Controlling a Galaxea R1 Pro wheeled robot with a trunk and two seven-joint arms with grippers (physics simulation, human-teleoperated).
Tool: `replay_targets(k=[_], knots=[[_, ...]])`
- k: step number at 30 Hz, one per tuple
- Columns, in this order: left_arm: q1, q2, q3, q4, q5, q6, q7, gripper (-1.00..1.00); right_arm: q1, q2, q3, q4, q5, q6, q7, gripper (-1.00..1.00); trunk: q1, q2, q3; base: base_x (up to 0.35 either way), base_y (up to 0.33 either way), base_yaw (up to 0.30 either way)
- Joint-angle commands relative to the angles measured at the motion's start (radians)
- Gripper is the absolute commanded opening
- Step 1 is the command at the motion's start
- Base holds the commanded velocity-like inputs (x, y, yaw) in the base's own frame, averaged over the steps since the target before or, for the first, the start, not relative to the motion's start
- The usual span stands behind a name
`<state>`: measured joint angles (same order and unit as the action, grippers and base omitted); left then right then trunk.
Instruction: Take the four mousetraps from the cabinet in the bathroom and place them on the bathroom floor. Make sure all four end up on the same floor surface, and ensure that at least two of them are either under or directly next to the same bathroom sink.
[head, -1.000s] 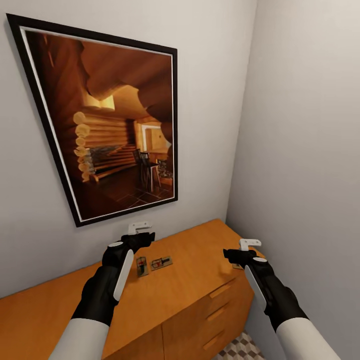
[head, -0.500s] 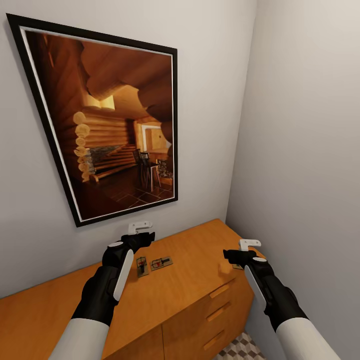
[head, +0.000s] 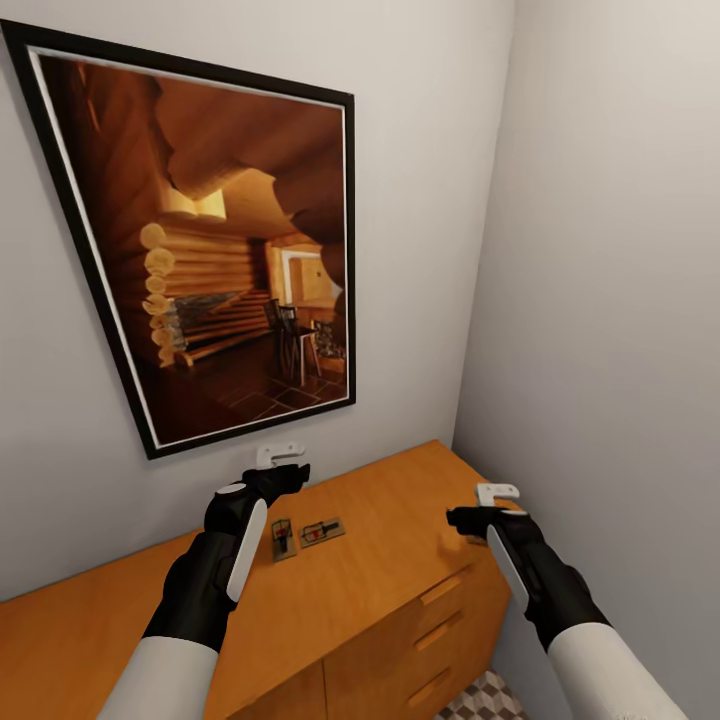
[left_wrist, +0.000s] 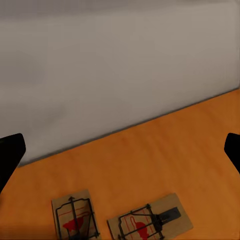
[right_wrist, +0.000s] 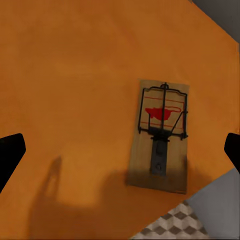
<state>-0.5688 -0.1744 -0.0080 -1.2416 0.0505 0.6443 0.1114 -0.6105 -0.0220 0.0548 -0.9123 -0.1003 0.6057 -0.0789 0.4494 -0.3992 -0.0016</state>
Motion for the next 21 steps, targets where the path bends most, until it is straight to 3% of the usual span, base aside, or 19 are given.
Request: replay_targets(k=[1, 8, 14, 18, 21], knots=[[0.000, 0.000, -0.001, -0.001, 0.005, 0.004, 0.007, 1.00, -0.004, -0.001, 0.005, 0.014, -0.010, 0.004, -0.008, 1.00, 0.001, -0.001, 0.000, 0.093, 0.000, 0.000], [0.000, 0.000, -0.001, -0.001, 0.006, 0.004, 0.007, 1.00, -0.049, -0.001, 0.007, 0.174, -0.004, 0.003, -0.009, 1.00, 0.001, -0.001, 0.000, 0.042, 0.000, 0.000], [0.000, 0.000, -0.001, -0.001, 0.006, 0.005, 0.006, 1.00, -0.160, -0.001, 0.009, 0.389, 0.023, 0.003, -0.009, 1.00, 0.001, -0.001, 0.000, 0.006, 0.000, 0.000], [0.000, 0.000, -0.001, -0.001, 0.006, 0.005, 0.006, 1.00, -0.218, 0.000, 0.010, 0.476, 0.046, 0.007, -0.008, 1.00, 0.001, -0.001, 0.000, 0.002, 0.000, 0.000], [0.000, 0.000, -0.001, -0.001, 0.006, 0.005, 0.005, 1.00, -0.266, 0.000, 0.014, 0.515, 0.086, 0.026, -0.005, 1.00, 0.001, -0.001, 0.000, 0.000, 0.000, 0.000]])
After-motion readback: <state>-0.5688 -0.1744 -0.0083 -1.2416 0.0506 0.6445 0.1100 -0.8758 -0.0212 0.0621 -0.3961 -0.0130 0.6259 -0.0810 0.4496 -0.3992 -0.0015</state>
